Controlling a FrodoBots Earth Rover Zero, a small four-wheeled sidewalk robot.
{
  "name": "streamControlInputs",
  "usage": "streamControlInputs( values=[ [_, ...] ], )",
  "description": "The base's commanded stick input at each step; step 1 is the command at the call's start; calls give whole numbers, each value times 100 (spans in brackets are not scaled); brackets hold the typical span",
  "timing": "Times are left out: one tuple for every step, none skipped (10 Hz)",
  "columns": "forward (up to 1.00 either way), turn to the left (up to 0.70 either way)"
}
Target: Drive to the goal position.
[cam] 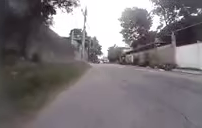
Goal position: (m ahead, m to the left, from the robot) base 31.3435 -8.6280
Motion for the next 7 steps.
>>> streamControlInputs(
  values=[
    [100,0],
    [100,0],
    [100,0],
    [100,0],
    [100,0],
    [100,0],
    [100,0]
  ],
)
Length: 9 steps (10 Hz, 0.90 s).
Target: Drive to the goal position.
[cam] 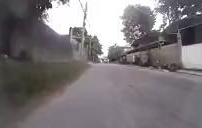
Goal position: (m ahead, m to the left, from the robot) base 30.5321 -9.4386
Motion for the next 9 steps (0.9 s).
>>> streamControlInputs(
  values=[
    [100,0],
    [100,0],
    [100,0],
    [100,0],
    [100,0],
    [100,-13],
    [100,-40],
    [100,-38],
    [100,0]
  ],
)
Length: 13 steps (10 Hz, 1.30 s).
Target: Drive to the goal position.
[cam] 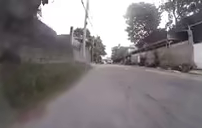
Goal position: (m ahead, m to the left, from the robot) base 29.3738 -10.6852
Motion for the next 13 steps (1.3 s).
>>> streamControlInputs(
  values=[
    [100,0],
    [100,0],
    [100,0],
    [100,0],
    [100,0],
    [100,0],
    [100,0],
    [100,0],
    [100,0],
    [100,0],
    [100,0],
    [100,0],
    [100,0]
  ],
)
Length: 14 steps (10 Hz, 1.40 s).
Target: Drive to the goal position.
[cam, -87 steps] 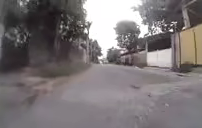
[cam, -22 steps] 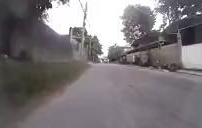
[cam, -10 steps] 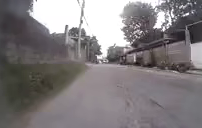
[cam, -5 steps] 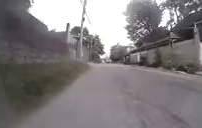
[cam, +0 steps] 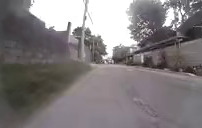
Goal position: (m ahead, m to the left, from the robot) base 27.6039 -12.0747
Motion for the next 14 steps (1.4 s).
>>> streamControlInputs(
  values=[
    [100,0],
    [100,-9],
    [100,-17],
    [100,-32],
    [100,-40],
    [100,-12],
    [100,0],
    [100,0],
    [100,0],
    [100,0],
    [100,0],
    [100,0],
    [100,0],
    [100,0]
  ],
)
